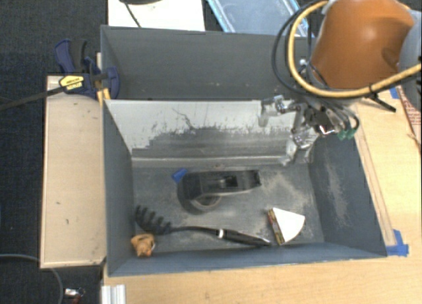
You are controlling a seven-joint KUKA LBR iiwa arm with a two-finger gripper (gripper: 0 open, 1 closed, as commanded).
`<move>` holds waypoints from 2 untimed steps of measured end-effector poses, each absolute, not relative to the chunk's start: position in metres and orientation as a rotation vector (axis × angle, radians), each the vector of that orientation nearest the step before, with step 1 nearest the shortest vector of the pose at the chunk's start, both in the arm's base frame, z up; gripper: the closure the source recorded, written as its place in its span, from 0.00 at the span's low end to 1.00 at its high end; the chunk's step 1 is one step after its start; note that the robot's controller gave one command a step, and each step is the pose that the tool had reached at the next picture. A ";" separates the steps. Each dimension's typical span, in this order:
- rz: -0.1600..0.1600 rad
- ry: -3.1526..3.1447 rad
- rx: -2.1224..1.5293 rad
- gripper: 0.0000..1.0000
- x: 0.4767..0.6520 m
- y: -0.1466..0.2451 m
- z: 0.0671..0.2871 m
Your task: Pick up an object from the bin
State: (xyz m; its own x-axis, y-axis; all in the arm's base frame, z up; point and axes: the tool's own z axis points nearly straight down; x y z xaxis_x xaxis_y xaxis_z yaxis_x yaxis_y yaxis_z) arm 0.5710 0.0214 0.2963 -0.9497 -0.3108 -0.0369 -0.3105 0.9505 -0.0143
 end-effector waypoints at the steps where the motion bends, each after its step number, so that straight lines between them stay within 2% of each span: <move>1: -0.018 2.982 -0.897 0.00 0.553 0.006 0.272; 2: -0.016 2.985 -0.874 0.00 0.555 0.071 0.211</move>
Offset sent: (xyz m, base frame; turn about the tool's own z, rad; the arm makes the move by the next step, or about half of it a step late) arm -0.0185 0.0793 -0.1139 -0.2051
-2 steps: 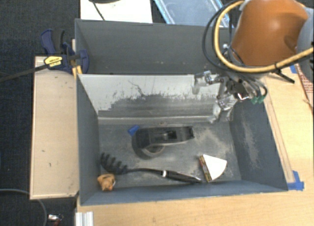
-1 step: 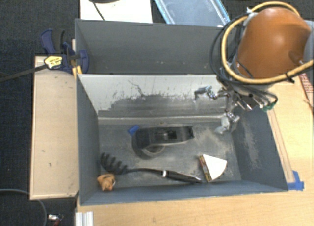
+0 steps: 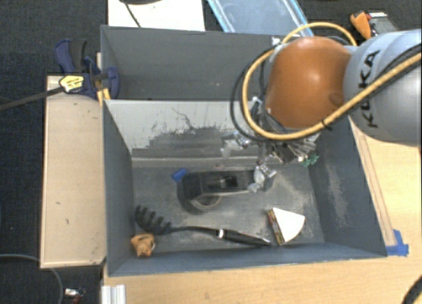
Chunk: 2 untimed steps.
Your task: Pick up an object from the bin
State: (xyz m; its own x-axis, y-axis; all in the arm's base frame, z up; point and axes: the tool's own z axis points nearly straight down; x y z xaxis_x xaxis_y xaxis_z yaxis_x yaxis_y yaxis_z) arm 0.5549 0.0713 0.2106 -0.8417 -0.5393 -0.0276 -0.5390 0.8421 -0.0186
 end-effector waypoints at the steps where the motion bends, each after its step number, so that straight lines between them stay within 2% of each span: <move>1: -0.028 2.923 -1.043 0.00 0.572 0.064 0.179; 2: -0.020 2.947 -0.984 0.00 0.562 0.135 0.116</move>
Offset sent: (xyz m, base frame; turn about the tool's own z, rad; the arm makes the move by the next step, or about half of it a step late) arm 0.0004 0.0852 -0.1115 -0.0602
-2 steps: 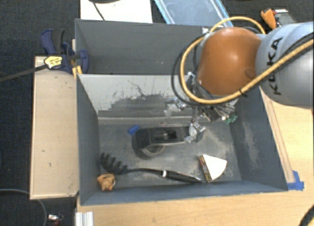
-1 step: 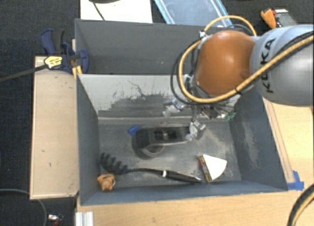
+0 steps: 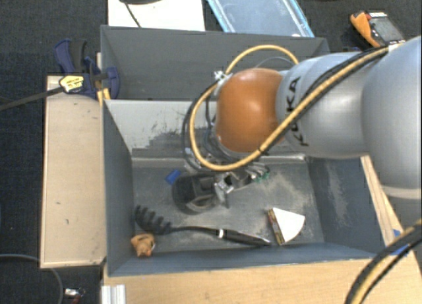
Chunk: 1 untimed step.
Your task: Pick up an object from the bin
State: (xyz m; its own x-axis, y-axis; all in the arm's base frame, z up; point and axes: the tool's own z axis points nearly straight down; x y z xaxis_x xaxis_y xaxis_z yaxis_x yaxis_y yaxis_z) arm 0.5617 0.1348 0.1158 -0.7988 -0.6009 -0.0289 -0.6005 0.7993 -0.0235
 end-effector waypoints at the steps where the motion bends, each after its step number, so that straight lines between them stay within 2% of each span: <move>1: -0.023 2.882 -1.067 0.00 0.545 0.152 0.109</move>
Offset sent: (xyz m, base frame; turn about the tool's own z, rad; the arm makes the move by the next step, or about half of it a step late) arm -0.0190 0.0486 -0.0403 0.0553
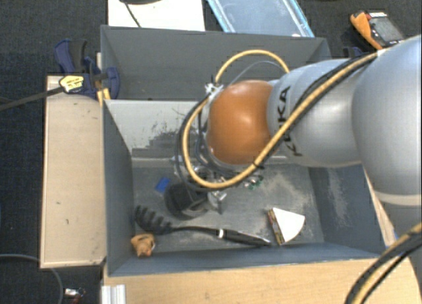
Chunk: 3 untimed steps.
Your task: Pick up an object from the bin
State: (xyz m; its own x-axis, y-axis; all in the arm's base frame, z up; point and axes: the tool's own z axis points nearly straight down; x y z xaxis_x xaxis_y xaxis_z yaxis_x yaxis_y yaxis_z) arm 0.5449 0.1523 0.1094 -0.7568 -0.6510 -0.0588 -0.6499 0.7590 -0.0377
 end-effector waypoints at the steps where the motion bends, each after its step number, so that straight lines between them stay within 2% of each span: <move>1: -0.030 2.927 -0.954 0.00 0.550 0.169 0.097; 2: -0.018 2.931 -0.932 0.00 0.551 0.159 0.112; 3: -0.023 2.954 -0.911 0.00 0.551 0.174 0.155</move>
Offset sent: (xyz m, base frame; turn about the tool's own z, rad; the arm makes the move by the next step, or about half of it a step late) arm -0.0010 0.0338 0.1451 0.0636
